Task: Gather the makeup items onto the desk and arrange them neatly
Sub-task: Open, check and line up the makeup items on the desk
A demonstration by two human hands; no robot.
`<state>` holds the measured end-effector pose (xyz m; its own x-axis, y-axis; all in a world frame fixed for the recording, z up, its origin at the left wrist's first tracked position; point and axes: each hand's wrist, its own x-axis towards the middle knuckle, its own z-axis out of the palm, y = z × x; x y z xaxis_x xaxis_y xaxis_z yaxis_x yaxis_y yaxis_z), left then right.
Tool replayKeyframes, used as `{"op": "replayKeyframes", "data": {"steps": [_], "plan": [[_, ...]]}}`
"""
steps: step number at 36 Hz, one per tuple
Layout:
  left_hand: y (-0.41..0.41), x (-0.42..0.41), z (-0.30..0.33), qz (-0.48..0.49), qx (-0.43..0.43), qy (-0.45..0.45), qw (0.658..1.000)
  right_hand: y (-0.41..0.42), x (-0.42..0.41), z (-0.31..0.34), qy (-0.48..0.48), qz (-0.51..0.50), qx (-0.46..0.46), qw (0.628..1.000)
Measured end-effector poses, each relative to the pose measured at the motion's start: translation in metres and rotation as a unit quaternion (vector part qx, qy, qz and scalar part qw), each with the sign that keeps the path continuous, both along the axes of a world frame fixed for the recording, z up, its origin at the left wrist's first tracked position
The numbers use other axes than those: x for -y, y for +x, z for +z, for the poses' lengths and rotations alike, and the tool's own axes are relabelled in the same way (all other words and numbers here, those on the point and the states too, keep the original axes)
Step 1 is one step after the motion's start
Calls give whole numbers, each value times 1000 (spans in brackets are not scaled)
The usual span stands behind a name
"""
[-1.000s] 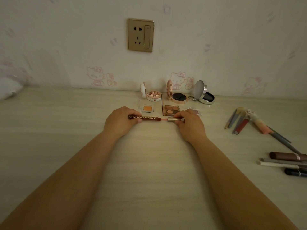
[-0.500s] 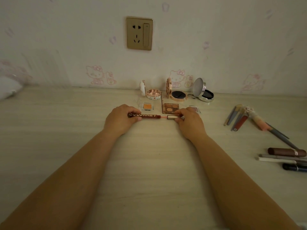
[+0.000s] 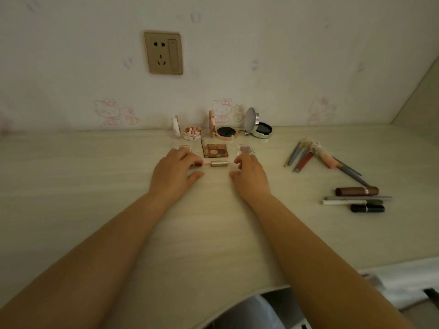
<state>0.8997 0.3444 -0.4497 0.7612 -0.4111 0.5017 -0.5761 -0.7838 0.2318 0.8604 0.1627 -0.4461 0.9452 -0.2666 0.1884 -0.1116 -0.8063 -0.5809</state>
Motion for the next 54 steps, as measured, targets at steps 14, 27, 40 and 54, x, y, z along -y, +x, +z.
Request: {"op": "replayKeyframes", "data": {"steps": [14,27,40,54], "plan": [[-43,127,1,-96,-60,17,993,-49,84,0,-21,-99,21,995],[-34,212,0,-63,-80,10,995,-61,133,4,-113,-134,-20,984],[-21,240,0,17,-77,10,997,-58,135,2,-108,-140,-11,984],[-38,134,8,27,-152,-178,972,-55,121,9,-46,-143,1,989]]}}
